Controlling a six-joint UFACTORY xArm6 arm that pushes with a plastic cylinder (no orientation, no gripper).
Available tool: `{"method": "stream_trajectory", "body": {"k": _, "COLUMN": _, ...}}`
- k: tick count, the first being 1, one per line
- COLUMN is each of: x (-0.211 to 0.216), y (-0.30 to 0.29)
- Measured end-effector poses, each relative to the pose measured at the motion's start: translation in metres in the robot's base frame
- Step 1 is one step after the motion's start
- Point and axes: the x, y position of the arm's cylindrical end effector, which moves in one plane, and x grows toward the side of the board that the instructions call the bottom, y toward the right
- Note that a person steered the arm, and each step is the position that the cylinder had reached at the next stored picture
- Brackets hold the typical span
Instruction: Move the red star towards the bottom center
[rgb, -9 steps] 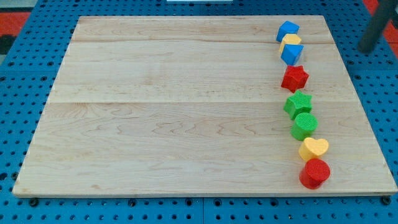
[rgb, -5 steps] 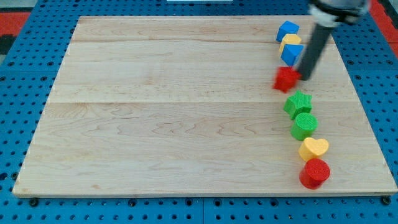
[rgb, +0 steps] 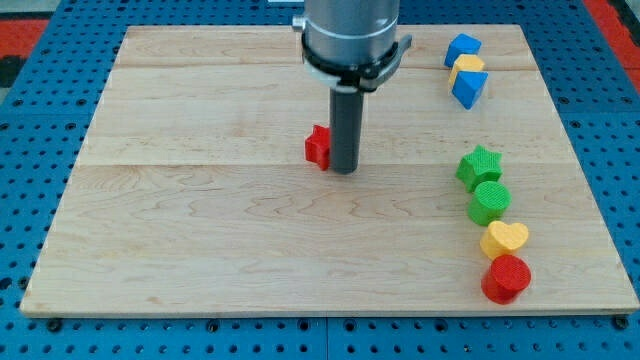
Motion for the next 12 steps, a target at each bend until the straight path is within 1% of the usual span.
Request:
{"method": "stream_trajectory", "body": {"k": 1, "x": -0.05, "y": 0.038}}
{"method": "stream_trajectory", "body": {"k": 2, "x": -0.022, "y": -0.009}}
{"method": "stream_trajectory", "body": {"k": 3, "x": -0.006, "y": -0.031}}
{"method": "stream_trajectory", "body": {"k": 4, "x": -0.026, "y": -0.065}}
{"method": "stream_trajectory", "body": {"k": 5, "x": 0.0, "y": -0.072}}
{"method": "stream_trajectory", "body": {"k": 6, "x": 0.041, "y": -0.082}}
{"method": "stream_trajectory", "body": {"k": 7, "x": -0.009, "y": -0.094}}
{"method": "stream_trajectory", "body": {"k": 8, "x": -0.016, "y": -0.137}}
{"method": "stream_trajectory", "body": {"k": 9, "x": 0.043, "y": -0.143}}
{"method": "stream_trajectory", "body": {"k": 10, "x": 0.073, "y": -0.121}}
{"method": "stream_trajectory", "body": {"k": 11, "x": 0.056, "y": -0.117}}
{"method": "stream_trajectory", "body": {"k": 12, "x": 0.071, "y": -0.097}}
